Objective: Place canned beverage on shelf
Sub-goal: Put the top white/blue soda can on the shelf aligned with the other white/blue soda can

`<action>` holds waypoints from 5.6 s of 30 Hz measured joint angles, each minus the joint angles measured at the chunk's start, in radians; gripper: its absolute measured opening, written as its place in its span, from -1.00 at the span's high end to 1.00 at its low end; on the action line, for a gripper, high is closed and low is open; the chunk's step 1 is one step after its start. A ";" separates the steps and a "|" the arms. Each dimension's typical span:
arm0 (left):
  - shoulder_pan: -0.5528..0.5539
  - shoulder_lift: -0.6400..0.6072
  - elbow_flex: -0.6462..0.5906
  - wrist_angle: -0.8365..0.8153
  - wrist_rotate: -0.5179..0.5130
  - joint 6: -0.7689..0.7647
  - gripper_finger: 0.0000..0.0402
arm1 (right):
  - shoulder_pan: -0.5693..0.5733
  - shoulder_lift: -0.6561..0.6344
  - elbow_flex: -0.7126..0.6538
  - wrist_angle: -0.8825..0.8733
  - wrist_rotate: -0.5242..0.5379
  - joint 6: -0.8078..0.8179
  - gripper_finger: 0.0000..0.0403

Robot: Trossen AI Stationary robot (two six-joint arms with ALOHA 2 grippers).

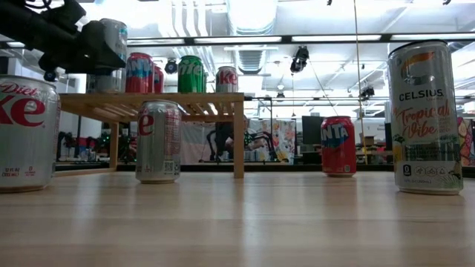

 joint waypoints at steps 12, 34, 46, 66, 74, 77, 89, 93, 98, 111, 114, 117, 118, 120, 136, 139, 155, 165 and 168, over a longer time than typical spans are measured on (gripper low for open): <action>0.000 0.001 0.082 -0.032 0.111 -0.001 -0.59 | 0.000 0.000 0.000 -0.002 0.000 0.000 -0.37; 0.000 0.058 0.345 -0.256 0.141 -0.004 -0.43 | 0.000 0.000 0.000 -0.051 -0.001 0.006 -0.26; 0.000 0.196 0.395 -0.320 0.107 -0.019 -0.36 | 0.000 0.000 -0.004 -0.052 -0.001 0.000 -0.24; -0.002 0.237 0.409 -0.390 0.064 0.004 -0.35 | 0.000 0.000 -0.006 -0.084 -0.002 0.003 -0.27; -0.002 0.231 0.407 -0.406 0.038 0.004 -0.36 | 0.000 0.000 -0.006 -0.087 -0.002 0.003 -0.24; -0.001 0.231 0.407 -0.407 0.037 0.002 -0.39 | 0.000 0.000 -0.006 -0.087 -0.002 0.003 -0.24; 0.000 0.241 0.403 -0.429 0.051 0.002 -0.55 | 0.000 0.000 -0.006 -0.087 -0.002 0.003 -0.29; 0.000 0.239 0.424 -0.430 0.081 0.005 -0.55 | 0.000 0.000 -0.006 -0.087 -0.002 0.003 -0.26; 0.000 0.243 0.487 -0.472 0.091 0.005 -0.56 | 0.000 0.000 -0.006 -0.087 -0.002 0.004 -0.27; -0.001 0.253 0.641 -0.528 0.200 0.004 -0.47 | 0.000 0.036 -0.006 -0.065 -0.001 0.018 -0.14; -0.001 0.278 0.644 -0.528 0.272 -0.006 -0.32 | -0.004 0.054 -0.006 -0.045 -0.001 0.014 -0.07; -0.001 0.311 0.644 -0.537 0.327 -0.034 -0.09 | -0.009 0.066 -0.006 -0.030 -0.001 0.013 0.02; -0.001 0.321 0.644 -0.535 0.340 -0.043 -0.01 | -0.012 0.066 -0.006 -0.032 -0.001 0.013 0.05; -0.001 0.338 0.650 -0.538 0.353 -0.066 0.17 | -0.016 0.068 -0.006 -0.031 -0.001 0.013 0.12; -0.001 0.422 0.721 -0.685 0.258 -0.157 0.83 | -0.023 0.069 -0.006 -0.059 -0.001 -0.006 0.49; -0.002 0.423 0.722 -0.685 0.249 -0.157 0.83 | -0.023 0.069 -0.006 -0.059 -0.001 -0.007 0.52; -0.001 0.405 0.762 -0.710 0.279 -0.152 0.83 | -0.022 0.069 -0.006 -0.059 -0.001 -0.004 0.56; -0.001 0.405 0.766 -0.702 0.246 -0.153 0.83 | -0.022 0.069 -0.006 -0.058 -0.001 -0.006 0.58; -0.001 0.400 0.771 -0.702 0.243 -0.152 0.83 | -0.022 0.069 -0.006 -0.053 -0.001 -0.006 0.58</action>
